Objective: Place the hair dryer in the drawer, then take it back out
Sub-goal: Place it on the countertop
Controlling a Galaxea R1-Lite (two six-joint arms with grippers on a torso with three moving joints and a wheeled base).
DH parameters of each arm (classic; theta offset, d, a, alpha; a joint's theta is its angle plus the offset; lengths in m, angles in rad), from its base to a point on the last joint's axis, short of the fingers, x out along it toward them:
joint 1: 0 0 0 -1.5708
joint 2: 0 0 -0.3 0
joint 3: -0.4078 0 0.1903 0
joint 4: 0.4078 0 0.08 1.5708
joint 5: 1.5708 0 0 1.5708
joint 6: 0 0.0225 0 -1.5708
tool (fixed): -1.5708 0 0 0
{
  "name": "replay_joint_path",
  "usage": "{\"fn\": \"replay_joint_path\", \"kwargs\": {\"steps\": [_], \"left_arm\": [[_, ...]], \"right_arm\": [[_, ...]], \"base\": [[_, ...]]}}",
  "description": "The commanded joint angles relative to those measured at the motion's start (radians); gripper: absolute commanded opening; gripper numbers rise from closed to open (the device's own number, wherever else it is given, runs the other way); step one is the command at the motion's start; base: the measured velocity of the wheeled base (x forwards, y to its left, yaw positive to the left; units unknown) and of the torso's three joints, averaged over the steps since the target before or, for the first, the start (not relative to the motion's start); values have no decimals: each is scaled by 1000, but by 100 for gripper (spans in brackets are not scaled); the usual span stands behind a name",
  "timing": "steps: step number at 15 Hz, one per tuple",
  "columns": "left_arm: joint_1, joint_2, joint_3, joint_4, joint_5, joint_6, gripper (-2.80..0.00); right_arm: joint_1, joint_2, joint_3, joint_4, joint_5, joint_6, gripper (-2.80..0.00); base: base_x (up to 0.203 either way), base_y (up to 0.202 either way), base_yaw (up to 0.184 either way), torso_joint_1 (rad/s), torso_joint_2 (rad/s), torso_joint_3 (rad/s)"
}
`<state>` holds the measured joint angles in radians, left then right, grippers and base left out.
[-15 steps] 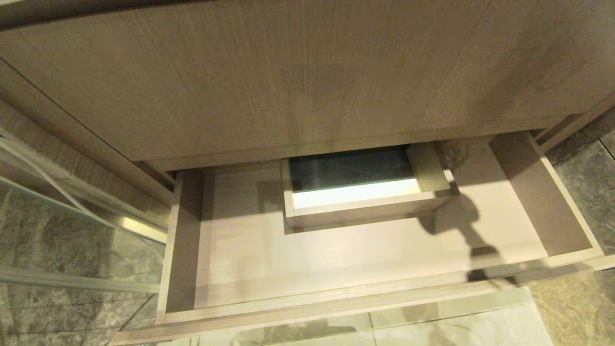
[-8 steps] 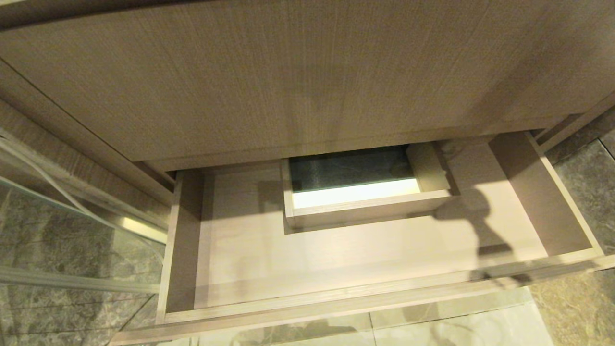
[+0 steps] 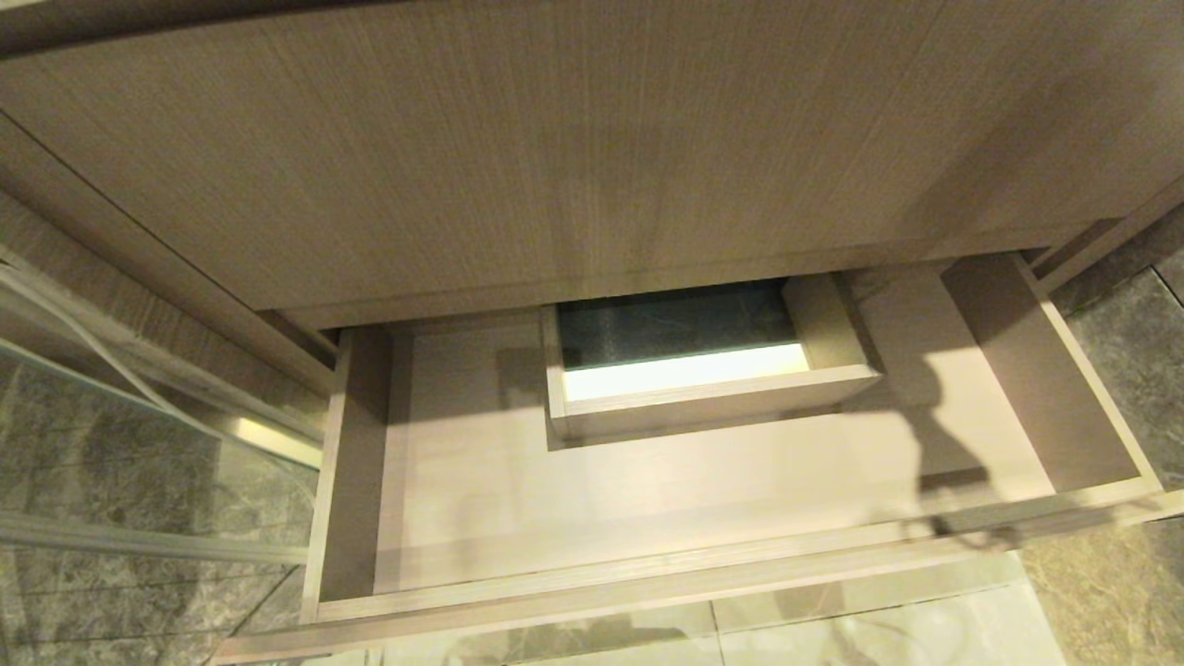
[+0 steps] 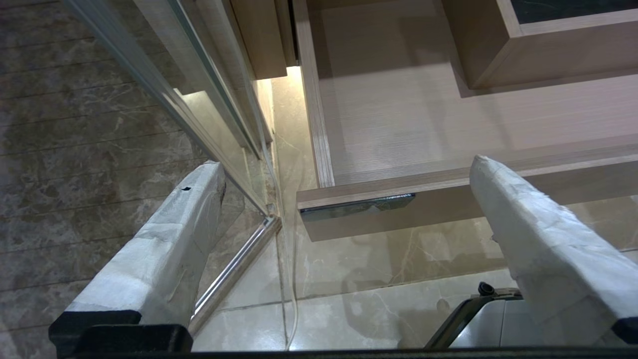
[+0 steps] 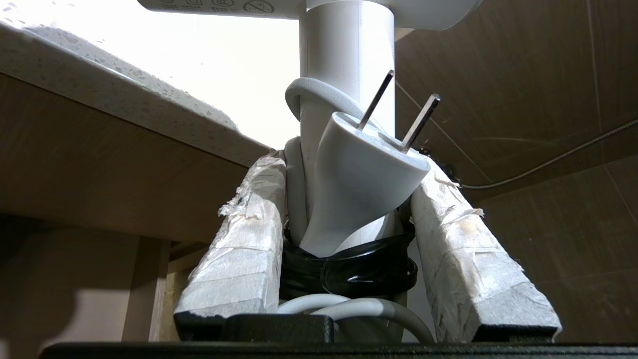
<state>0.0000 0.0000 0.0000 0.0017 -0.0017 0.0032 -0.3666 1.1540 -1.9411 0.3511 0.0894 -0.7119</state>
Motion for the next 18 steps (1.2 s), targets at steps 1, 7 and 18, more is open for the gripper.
{"fn": "replay_joint_path", "kwargs": {"steps": [1,7,18], "left_arm": [[0,0,0,0,0,0,0],[0,0,0,1,0,0,0],[0,0,0,1,0,0,0]], "right_arm": [[0,3,1,2,1,-4,-280],[0,171,13,-274,3,-15,-280],[-17,289,8,-399,0,-37,-280]], "base": [[0,0,0,0,0,0],[0,0,0,0,0,0],[0,0,0,0,0,0]]}}
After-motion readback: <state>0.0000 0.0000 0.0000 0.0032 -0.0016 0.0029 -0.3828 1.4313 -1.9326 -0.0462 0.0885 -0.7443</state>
